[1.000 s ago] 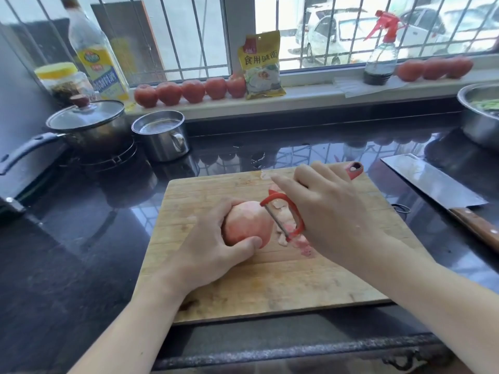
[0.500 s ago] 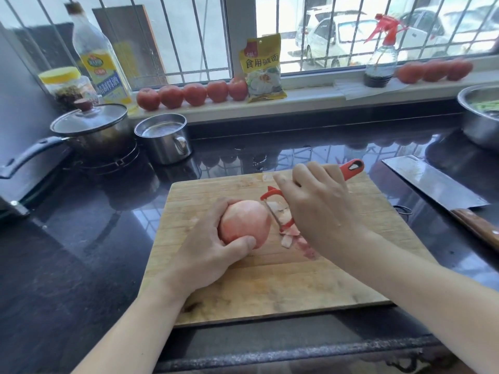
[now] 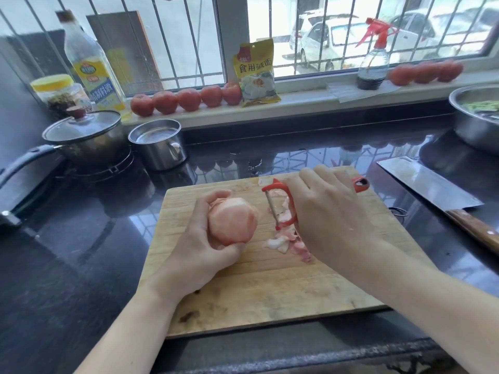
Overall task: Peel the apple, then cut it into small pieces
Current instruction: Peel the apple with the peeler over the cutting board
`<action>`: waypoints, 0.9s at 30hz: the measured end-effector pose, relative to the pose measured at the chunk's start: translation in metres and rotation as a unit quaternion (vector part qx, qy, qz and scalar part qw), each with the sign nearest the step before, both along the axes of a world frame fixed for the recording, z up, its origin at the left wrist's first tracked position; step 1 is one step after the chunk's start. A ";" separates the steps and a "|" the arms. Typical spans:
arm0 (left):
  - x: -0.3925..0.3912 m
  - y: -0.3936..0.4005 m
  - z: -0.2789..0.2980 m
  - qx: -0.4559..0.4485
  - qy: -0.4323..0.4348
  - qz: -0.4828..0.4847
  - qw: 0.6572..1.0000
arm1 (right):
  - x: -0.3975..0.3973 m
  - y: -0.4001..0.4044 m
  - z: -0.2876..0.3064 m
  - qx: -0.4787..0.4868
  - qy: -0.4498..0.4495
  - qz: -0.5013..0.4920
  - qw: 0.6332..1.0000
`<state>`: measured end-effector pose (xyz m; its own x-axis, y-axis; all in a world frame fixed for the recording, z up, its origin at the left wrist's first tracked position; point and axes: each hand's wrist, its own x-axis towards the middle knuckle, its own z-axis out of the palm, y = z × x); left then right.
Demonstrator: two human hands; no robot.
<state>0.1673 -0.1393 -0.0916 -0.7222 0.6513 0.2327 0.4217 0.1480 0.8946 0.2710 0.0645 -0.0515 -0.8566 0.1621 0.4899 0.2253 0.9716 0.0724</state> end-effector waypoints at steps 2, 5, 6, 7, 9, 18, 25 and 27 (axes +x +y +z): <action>0.002 0.001 -0.001 -0.015 0.018 -0.004 1.000 | -0.001 -0.014 0.003 -0.019 -0.025 0.033 0.999; 0.004 0.003 -0.003 -0.028 0.007 -0.004 1.000 | -0.007 -0.031 0.008 -0.029 -0.012 0.030 0.999; 0.005 0.003 -0.003 -0.027 0.007 -0.001 1.000 | -0.009 -0.035 0.007 -0.016 -0.006 0.044 0.999; 0.005 0.003 -0.003 -0.022 0.012 0.002 1.000 | -0.011 -0.038 0.004 -0.002 -0.003 0.050 0.999; 0.004 0.003 -0.004 -0.009 0.022 0.012 1.000 | -0.015 -0.039 -0.002 0.000 0.020 0.046 0.999; 0.002 0.002 0.001 0.061 -0.024 0.045 0.997 | -0.004 0.008 -0.021 0.066 -0.047 -0.068 0.994; 0.002 0.006 -0.001 0.009 -0.049 0.016 0.999 | -0.004 0.008 -0.005 0.076 0.019 -0.003 0.997; 0.001 0.006 -0.002 -0.013 -0.034 0.006 0.999 | -0.006 0.002 0.000 0.088 0.049 0.035 0.994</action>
